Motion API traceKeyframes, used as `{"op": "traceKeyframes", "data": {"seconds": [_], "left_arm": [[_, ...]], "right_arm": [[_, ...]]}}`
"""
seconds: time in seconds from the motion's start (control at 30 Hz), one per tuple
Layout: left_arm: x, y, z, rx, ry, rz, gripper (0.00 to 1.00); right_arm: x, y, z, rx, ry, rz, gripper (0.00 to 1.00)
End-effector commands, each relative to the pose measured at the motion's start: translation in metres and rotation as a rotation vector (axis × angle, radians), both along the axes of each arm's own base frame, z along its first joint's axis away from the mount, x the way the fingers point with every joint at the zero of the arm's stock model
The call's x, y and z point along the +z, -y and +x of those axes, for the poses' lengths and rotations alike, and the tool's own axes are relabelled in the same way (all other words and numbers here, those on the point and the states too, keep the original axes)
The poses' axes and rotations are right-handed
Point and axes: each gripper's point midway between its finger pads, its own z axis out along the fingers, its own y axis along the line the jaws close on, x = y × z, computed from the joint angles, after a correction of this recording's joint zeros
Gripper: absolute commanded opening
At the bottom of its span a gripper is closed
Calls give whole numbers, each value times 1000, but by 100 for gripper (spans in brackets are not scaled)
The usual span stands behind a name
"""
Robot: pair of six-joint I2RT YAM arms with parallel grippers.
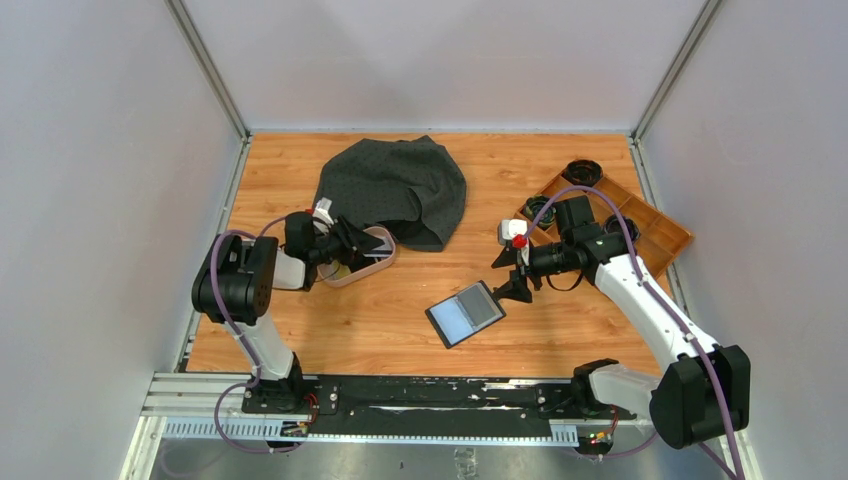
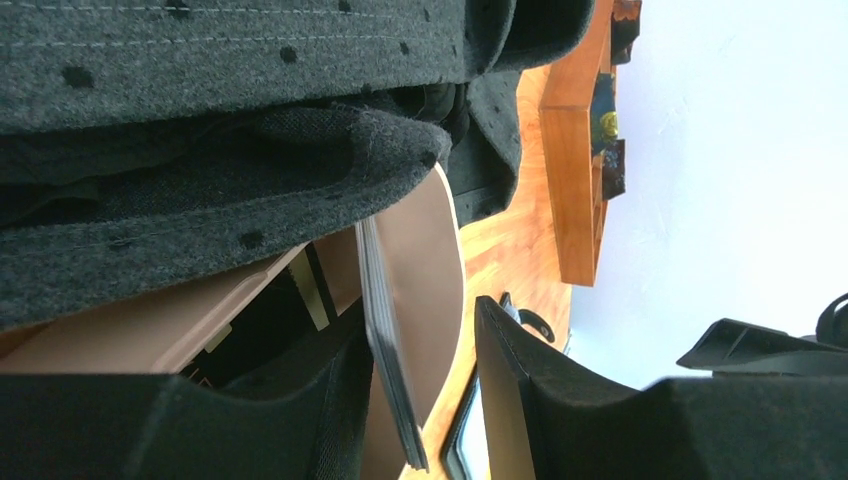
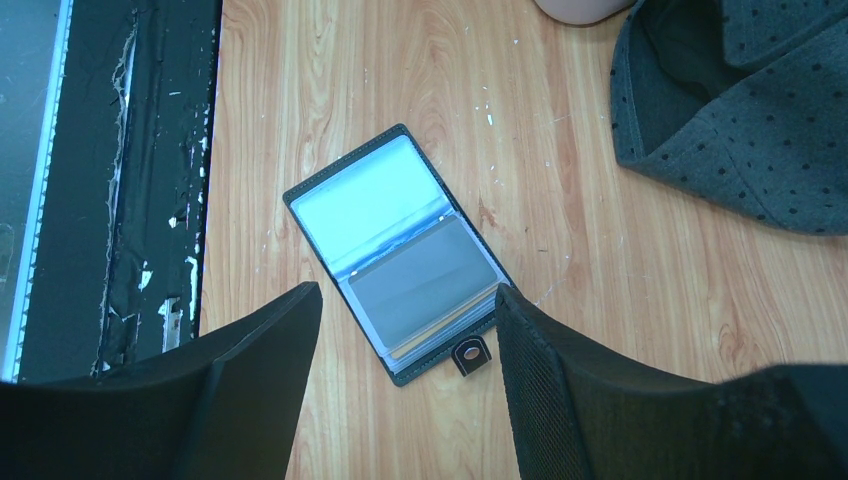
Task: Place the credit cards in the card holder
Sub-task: Pick up the credit card from the storage box.
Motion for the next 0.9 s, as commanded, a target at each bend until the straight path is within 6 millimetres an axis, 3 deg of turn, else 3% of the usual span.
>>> {"op": "traceKeyframes", "data": {"seconds": [0.0, 0.27, 0.5, 0.53, 0.87], "left_arm": [[9, -5, 6, 35, 28, -6, 41], [7, -21, 2, 85, 1, 8, 41], [8, -21, -2, 81, 1, 10, 40], [7, -30, 1, 107, -2, 12, 39], [2, -47, -3, 138, -11, 53, 38]], "right_arm": [[-3, 1, -6, 12, -22, 5, 68], [-3, 1, -6, 13, -22, 6, 68], [-3, 1, -7, 14, -21, 6, 68], [-3, 1, -7, 15, -21, 6, 68], [-3, 0, -7, 17, -22, 8, 68]]}}
